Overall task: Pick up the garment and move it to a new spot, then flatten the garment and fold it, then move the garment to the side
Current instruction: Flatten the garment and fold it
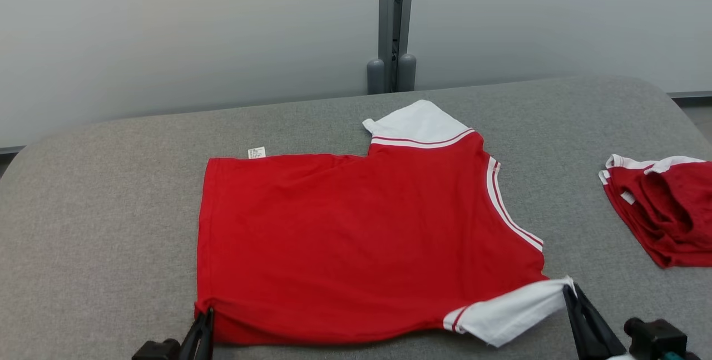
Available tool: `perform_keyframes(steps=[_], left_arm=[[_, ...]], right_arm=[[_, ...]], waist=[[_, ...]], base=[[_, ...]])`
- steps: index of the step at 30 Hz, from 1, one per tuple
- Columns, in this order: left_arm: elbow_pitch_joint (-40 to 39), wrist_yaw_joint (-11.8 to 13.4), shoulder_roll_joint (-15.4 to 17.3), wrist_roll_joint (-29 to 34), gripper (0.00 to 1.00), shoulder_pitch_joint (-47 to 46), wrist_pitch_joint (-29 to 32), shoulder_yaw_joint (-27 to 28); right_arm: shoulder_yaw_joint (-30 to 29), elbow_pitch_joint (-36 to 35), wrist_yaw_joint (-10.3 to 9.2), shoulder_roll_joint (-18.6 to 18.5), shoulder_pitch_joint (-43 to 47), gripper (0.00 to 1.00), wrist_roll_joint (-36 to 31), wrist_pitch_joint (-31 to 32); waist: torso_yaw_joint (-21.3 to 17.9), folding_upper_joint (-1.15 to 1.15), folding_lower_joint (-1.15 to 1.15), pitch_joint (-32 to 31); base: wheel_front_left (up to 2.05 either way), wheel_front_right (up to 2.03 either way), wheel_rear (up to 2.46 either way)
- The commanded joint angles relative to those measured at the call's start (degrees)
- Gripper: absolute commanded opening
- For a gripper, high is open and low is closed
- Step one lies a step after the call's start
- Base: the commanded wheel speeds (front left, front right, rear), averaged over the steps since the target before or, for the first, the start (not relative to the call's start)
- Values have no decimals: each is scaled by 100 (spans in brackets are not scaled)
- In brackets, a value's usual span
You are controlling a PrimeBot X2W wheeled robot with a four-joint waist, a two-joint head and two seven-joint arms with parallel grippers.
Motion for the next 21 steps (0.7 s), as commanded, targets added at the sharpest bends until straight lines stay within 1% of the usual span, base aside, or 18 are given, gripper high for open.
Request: perform_keyframes(steps=[1,5,7,9,10,21], left_arm=[[-109,57,29,39,0,-172,2,3],[-190,53,27,53,0,-554,2,37],[-149,16,24,149,0,-742,3,0],[-69,37,30,220,0,-968,2,32],[-69,37,30,220,0,-968,2,32],[491,-99,44,408,0,-1791,3,37]], right_arm=[[-29,-77,-2,3,-222,0,39,6],[-70,-76,-2,7,-758,0,-8,5],[-125,-36,-2,-9,-1013,0,-51,6],[-182,29,-2,-28,-1261,0,-99,6],[-182,29,-2,-28,-1261,0,-99,6],[-364,562,-2,-154,-2191,0,-338,5]], waist=[[27,0,0,87],[104,0,0,228],[164,0,0,329],[219,0,0,437],[219,0,0,437],[367,0,0,958]], base=[[0,0,0],[0,0,0],[0,0,0],[0,0,0],[0,0,0],[0,0,0]])
